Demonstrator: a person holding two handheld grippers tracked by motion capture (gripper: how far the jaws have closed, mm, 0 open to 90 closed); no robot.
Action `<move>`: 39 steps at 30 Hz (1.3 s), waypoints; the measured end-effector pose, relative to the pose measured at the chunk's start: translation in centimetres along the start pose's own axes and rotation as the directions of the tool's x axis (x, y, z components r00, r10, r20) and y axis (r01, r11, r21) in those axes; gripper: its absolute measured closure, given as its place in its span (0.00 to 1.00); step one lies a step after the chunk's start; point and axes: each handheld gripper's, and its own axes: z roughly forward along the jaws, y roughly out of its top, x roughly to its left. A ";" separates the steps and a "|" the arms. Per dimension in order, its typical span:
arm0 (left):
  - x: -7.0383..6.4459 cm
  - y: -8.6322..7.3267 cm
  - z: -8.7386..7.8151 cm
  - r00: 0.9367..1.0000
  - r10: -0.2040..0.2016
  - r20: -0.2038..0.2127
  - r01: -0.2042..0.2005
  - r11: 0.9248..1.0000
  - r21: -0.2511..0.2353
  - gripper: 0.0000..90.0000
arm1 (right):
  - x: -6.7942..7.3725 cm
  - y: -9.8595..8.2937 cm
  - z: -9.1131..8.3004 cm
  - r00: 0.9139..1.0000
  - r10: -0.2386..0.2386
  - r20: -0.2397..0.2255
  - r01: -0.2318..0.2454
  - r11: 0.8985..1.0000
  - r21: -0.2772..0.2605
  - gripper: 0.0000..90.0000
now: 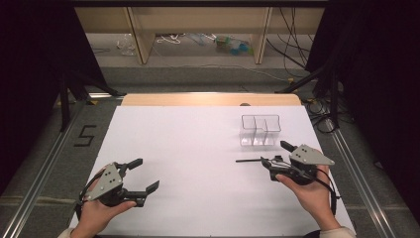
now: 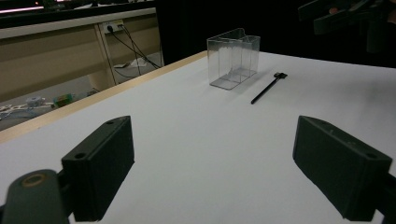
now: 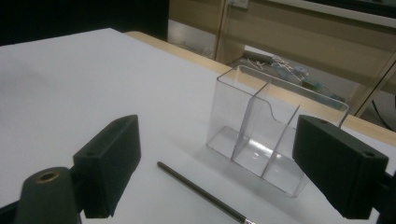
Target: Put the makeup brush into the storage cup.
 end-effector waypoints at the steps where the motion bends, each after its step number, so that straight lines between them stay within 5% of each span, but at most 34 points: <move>1: 0.0 0.0 0.0 1.000 0.001 0.001 -0.001 1.000 0.000 0.14 | -0.1 0.1 0.2 1.000 -0.008 0.001 0.008 1.000 0.011 0.19; 6: 0.0 0.0 0.0 1.000 0.000 0.003 0.000 1.000 0.001 0.14 | -0.2 0.2 1.1 1.000 -0.022 0.003 0.022 0.998 0.062 0.21; 12: -0.1 -0.1 0.1 1.000 -0.009 0.008 0.009 1.000 0.001 0.14 | -1.0 0.5 2.5 0.993 -0.122 -0.003 0.121 0.981 0.155 0.25; 14: 0.0 0.0 0.1 1.000 -0.001 0.009 0.001 1.000 0.003 0.14 | -1.3 0.7 3.1 0.983 -0.183 -0.014 0.183 0.963 0.198 0.25; 15: 0.0 -0.1 0.1 1.000 -0.002 0.009 0.002 1.000 0.003 0.14 | -1.4 0.8 3.6 0.973 -0.228 -0.030 0.228 0.944 0.238 0.25; 16: 0.0 -0.1 0.1 1.000 -0.002 0.009 0.002 1.000 0.004 0.14 | -1.4 0.8 3.6 0.973 -0.228 -0.030 0.228 0.944 0.238 0.25; 17: 0.0 -0.1 0.1 1.000 -0.002 0.009 0.002 1.000 0.003 0.14 | -1.5 0.8 4.0 0.968 -0.248 -0.043 0.250 0.932 0.261 0.25; 19: 0.0 -0.1 0.1 1.000 -0.001 0.009 0.001 1.000 0.004 0.14 | -1.6 0.8 4.8 0.952 -0.298 -0.074 0.306 0.897 0.318 0.25; 22: -0.1 -0.1 0.1 1.000 -0.009 0.009 0.009 1.000 0.004 0.14 | -1.5 0.8 5.3 0.949 -0.304 -0.089 0.316 0.883 0.349 0.25; 28: 0.0 -0.1 0.1 1.000 -0.003 0.011 0.003 1.000 0.005 0.14 | -1.5 0.2 6.7 0.938 -0.300 -0.172 0.346 0.820 0.457 0.24; 34: -0.1 -0.1 0.2 1.000 -0.011 0.010 0.011 1.000 0.004 0.14 | -1.6 -0.5 7.9 0.918 -0.300 -0.260 0.395 0.752 0.528 0.24; 37: -0.1 -0.1 0.2 1.000 -0.011 0.010 0.011 1.000 0.005 0.14 | -1.8 -0.7 8.7 0.912 -0.289 -0.292 0.407 0.730 0.549 0.24; 39: -0.1 -0.1 0.2 1.000 -0.010 0.010 0.010 1.000 0.006 0.15 | -1.8 -0.6 8.9 0.913 -0.283 -0.293 0.403 0.727 0.556 0.24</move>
